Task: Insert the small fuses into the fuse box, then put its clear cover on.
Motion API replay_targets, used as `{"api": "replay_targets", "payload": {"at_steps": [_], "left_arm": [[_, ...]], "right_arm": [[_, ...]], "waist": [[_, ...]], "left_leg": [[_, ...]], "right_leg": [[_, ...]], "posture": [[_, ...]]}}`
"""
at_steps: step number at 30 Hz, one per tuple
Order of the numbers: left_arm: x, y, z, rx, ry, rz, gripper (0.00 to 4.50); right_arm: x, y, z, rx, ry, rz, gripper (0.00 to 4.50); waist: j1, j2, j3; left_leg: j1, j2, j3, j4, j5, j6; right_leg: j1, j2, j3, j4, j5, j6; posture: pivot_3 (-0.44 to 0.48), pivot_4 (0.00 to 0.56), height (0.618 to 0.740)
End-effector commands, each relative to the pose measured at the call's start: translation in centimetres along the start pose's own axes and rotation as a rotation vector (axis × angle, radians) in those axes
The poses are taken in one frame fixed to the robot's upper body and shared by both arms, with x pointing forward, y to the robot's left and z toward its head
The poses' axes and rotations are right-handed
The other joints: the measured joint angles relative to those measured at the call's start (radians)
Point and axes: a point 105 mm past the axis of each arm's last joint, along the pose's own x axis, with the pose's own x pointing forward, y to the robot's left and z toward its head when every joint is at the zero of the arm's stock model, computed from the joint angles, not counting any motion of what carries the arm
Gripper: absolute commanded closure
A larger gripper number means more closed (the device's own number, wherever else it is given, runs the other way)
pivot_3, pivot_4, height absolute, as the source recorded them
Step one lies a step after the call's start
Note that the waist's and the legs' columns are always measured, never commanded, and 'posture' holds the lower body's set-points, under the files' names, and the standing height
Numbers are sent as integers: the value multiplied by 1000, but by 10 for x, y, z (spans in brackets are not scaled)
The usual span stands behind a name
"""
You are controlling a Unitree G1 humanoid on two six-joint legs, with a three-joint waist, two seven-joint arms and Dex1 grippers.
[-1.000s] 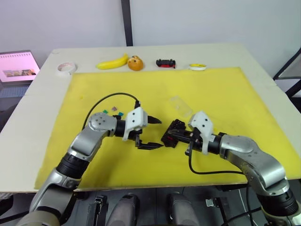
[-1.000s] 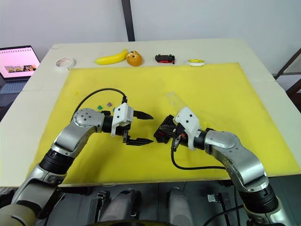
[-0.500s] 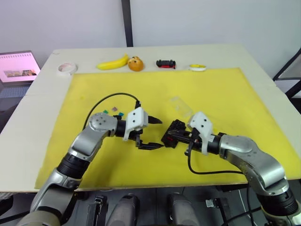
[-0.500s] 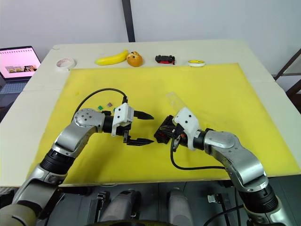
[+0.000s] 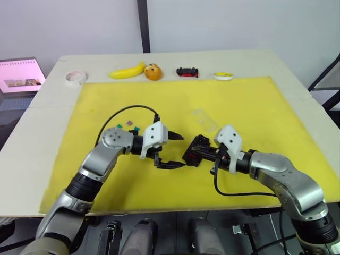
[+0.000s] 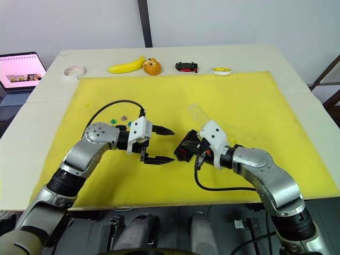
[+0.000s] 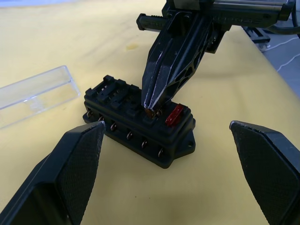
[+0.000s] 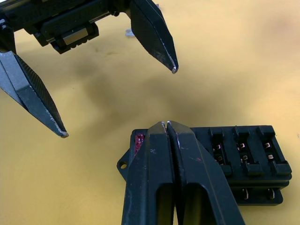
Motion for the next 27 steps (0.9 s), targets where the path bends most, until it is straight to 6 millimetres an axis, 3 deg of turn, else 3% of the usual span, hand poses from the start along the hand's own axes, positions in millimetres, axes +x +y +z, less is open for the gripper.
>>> {"api": "replay_targets", "payload": {"at_steps": [1,9,16,27], "left_arm": [[0,3,9,47,-18,-3,0],[0,3,9,49,-19,-7,0],[0,4,10,54,-19,-2,0],[-1,5,10,51,-17,-2,0]], "right_arm": [[-5,1,21,-13,-89,1,4434],[-5,-2,17,-13,-70,-8,4434],[-1,2,-12,2,57,-15,4434],[-4,-3,-24,-27,73,-52,4434]], "waist": [[0,0,0],[0,0,0],[-1,0,0],[1,0,0]], "left_leg": [[0,0,0,0,0,0],[0,0,0,0,0,0],[0,0,0,0,0,0],[0,0,0,0,0,0]], "right_leg": [[0,0,0,0,0,0],[0,0,0,0,0,0],[0,0,0,0,0,0],[0,0,0,0,0,0]], "posture": [[0,150,740],[0,150,740],[0,150,740],[0,150,740]]}}
